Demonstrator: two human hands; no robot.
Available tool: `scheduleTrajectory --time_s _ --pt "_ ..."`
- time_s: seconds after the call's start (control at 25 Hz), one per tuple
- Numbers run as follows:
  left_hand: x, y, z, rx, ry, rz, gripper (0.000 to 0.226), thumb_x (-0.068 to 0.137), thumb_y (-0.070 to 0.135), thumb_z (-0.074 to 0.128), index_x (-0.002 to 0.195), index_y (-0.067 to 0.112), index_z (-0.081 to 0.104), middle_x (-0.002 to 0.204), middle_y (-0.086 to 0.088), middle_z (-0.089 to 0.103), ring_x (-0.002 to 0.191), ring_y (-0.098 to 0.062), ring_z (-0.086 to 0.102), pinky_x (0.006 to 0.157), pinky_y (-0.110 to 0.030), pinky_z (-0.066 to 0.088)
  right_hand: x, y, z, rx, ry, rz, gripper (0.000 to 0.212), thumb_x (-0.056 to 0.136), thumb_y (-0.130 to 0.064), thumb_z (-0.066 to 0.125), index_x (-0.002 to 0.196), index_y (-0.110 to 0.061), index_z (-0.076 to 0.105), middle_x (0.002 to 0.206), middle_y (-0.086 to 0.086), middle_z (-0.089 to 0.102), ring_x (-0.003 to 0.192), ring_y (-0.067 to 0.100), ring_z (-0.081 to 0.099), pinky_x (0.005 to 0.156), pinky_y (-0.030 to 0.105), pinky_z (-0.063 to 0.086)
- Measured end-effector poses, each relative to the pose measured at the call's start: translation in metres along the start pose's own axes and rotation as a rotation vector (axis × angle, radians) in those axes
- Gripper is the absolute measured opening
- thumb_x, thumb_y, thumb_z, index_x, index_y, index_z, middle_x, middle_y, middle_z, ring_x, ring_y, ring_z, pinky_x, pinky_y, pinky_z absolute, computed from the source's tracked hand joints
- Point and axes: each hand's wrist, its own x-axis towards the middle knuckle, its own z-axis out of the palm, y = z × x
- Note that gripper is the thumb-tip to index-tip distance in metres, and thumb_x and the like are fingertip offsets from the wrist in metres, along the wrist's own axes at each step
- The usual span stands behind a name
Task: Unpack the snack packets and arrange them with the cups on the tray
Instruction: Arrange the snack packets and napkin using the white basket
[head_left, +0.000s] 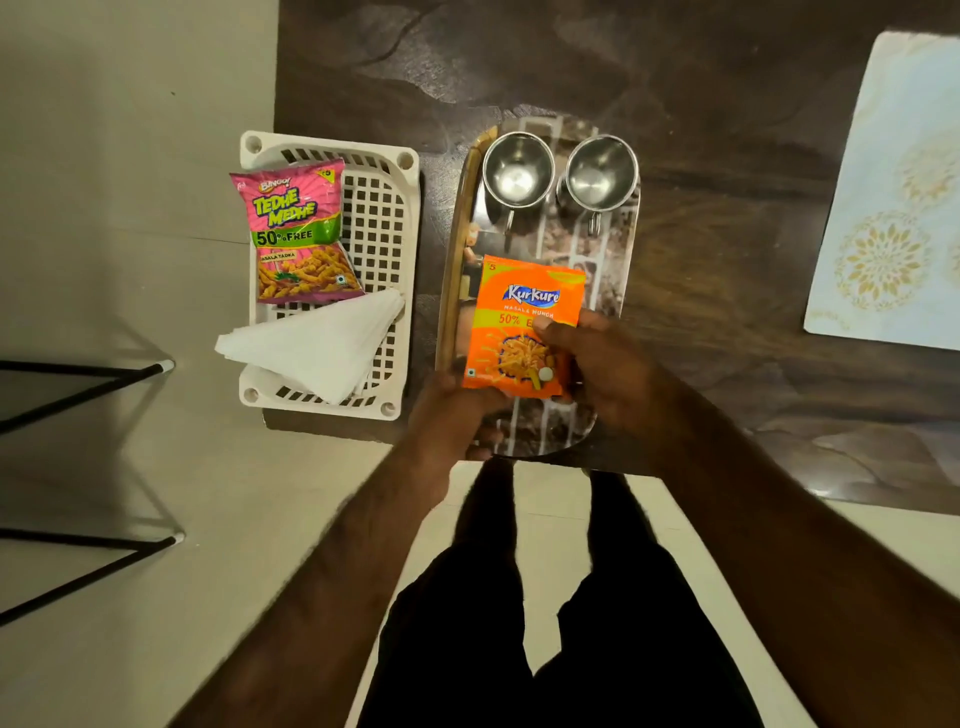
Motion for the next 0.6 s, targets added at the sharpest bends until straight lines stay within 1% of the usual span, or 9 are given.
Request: scheduleTrajectory --time_s 0.04,0.08,0.12,0.16,0.24,0.32,0.4,0.48,0.6 --pt "0.003 0.003 -0.009 0.084 0.104 0.031 0.023 0.083 0.024 0.070 0.099 0.023 0.055 0.087 -0.003 0.069 0.069 -0.019 0.066 0.062 -0.033 0.053 0.002 -0.003 0.000 -0.022 -0.002 -0.027 0.027 0.102 -0.027 0.070 0.127 -0.018 0.072 0.114 0.010 0.082 0.082 0.023 0.078 0.079 0.038 0.062" --pt "0.008 0.005 -0.018 0.194 0.211 0.099 0.028 0.082 0.029 0.071 0.098 0.025 0.048 0.089 -0.002 0.067 0.075 -0.019 0.066 0.067 -0.037 0.054 0.005 -0.006 0.001 -0.035 -0.002 -0.053 0.027 0.102 -0.026 0.070 0.128 -0.019 0.072 0.110 0.007 0.083 0.078 0.018 0.079 0.073 0.035 0.062" --pt "0.011 0.008 -0.024 0.329 0.291 0.209 0.031 0.083 0.031 0.070 0.101 0.026 0.045 0.093 -0.001 0.065 0.082 -0.019 0.065 0.072 -0.039 0.055 0.009 -0.010 0.003 -0.049 0.008 -0.080 0.029 0.101 -0.026 0.072 0.129 -0.019 0.071 0.109 0.005 0.082 0.078 0.017 0.080 0.070 0.034 0.063" --pt "0.014 0.009 -0.028 0.479 0.336 0.353 0.030 0.086 0.030 0.069 0.104 0.026 0.045 0.098 0.000 0.061 0.088 -0.019 0.063 0.075 -0.039 0.056 0.012 -0.014 0.008 -0.059 0.029 -0.107 0.032 0.099 -0.025 0.074 0.129 -0.018 0.071 0.112 0.006 0.082 0.084 0.021 0.082 0.070 0.036 0.064" --pt "0.024 0.013 -0.031 0.799 0.344 0.658 0.033 0.088 0.026 0.067 0.116 0.024 0.050 0.113 -0.003 0.057 0.102 -0.022 0.058 0.082 -0.041 0.055 0.018 -0.019 0.018 -0.065 0.088 -0.172 0.033 0.094 -0.023 0.079 0.126 -0.017 0.072 0.119 0.009 0.081 0.099 0.030 0.081 0.083 0.049 0.067" --pt "0.034 0.018 -0.028 1.082 0.317 0.840 0.046 0.087 0.030 0.064 0.130 0.024 0.050 0.126 -0.009 0.053 0.113 -0.028 0.054 0.088 -0.044 0.054 0.023 -0.020 0.027 -0.077 0.128 -0.224 0.025 0.094 -0.020 0.079 0.118 -0.021 0.074 0.119 0.009 0.081 0.105 0.031 0.080 0.094 0.057 0.064" --pt "0.041 0.024 -0.024 1.234 0.295 0.890 0.059 0.083 0.049 0.053 0.137 0.024 0.049 0.133 -0.012 0.051 0.118 -0.032 0.052 0.090 -0.047 0.052 0.025 -0.018 0.033 -0.084 0.149 -0.249 0.025 0.094 -0.021 0.079 0.119 -0.021 0.075 0.118 0.008 0.081 0.105 0.030 0.079 0.096 0.058 0.063" --pt "0.044 0.032 -0.020 1.307 0.277 0.863 0.078 0.072 0.066 0.043 0.138 0.025 0.047 0.136 -0.013 0.049 0.122 -0.034 0.049 0.093 -0.048 0.049 0.022 -0.018 0.036 -0.192 0.229 -0.286 0.031 0.093 -0.028 0.081 0.122 -0.022 0.074 0.117 0.003 0.081 0.106 0.025 0.078 0.098 0.053 0.063" --pt "0.047 0.036 -0.018 1.351 0.293 0.843 0.084 0.066 0.070 0.035 0.136 0.024 0.049 0.137 -0.013 0.049 0.122 -0.034 0.049 0.093 -0.049 0.048 0.017 -0.017 0.038 -0.426 0.422 -0.358 0.051 0.088 -0.037 0.084 0.132 -0.022 0.063 0.124 0.004 0.073 0.113 0.023 0.071 0.095 0.037 0.057"
